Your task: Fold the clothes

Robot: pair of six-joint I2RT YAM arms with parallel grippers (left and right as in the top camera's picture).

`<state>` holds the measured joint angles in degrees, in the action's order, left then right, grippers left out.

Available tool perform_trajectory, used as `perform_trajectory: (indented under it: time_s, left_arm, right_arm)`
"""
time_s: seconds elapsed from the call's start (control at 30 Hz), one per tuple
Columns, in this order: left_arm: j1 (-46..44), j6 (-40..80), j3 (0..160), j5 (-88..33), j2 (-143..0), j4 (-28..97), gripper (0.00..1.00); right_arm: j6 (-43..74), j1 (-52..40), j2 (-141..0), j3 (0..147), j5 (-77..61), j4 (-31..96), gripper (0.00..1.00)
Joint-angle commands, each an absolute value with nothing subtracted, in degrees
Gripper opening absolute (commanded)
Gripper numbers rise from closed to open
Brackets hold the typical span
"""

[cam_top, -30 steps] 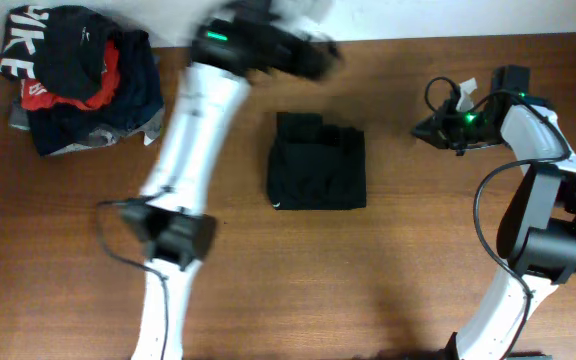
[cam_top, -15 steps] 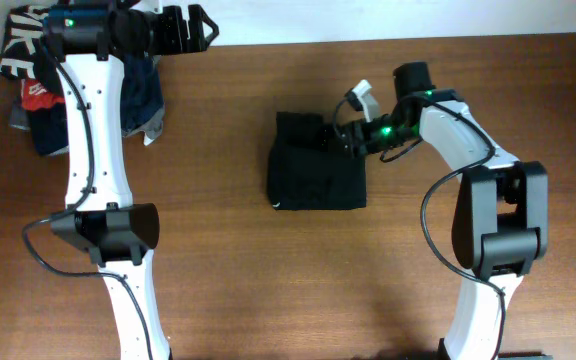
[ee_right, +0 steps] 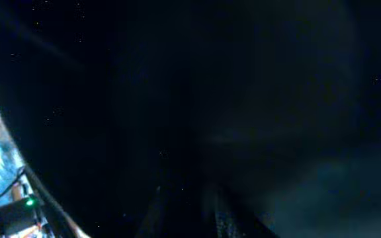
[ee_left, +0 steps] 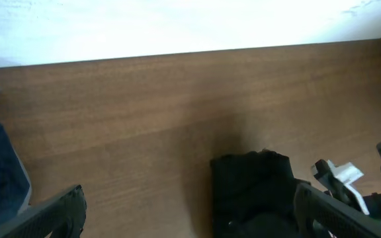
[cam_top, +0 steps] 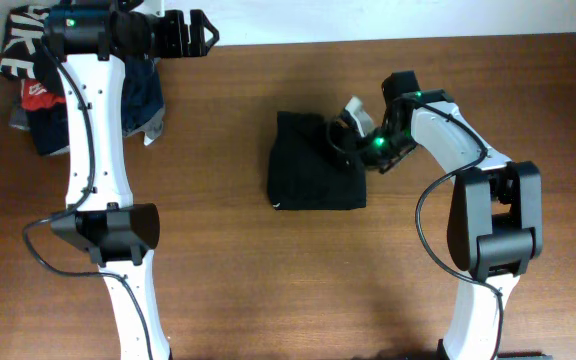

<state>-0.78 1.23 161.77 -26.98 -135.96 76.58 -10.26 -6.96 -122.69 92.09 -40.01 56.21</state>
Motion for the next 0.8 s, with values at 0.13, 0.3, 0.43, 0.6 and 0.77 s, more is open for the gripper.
perform_trajectory:
  time_s: [0.13, 0.3, 0.43, 0.6, 0.77]
  left_arm:
    - [-0.7, 0.1, 161.3, -26.7, -134.7, 77.3, 0.99]
    - [-1.0, 0.1, 161.3, -26.7, -134.7, 78.1, 0.99]
    - [-1.0, -0.2, 161.3, -26.7, -134.7, 78.1, 0.99]
    - [-1.1, -1.0, 161.3, -26.5, -134.7, 78.1, 0.99]
    - [-1.1, -1.0, 161.3, -26.5, -134.8, 78.1, 0.99]
  right_arm:
    - [3.7, -6.7, -121.2, 92.9, -20.2, 59.3, 0.3]
    - [6.5, -6.8, -121.2, 92.9, -21.0, 58.4, 0.31]
    - [6.5, -6.8, -121.2, 92.9, -25.5, 55.7, 0.31]
    - [6.5, -6.7, -121.2, 92.9, -28.5, 50.3, 0.31]
    - [6.3, -6.7, -121.2, 92.9, -28.5, 47.4, 0.13]
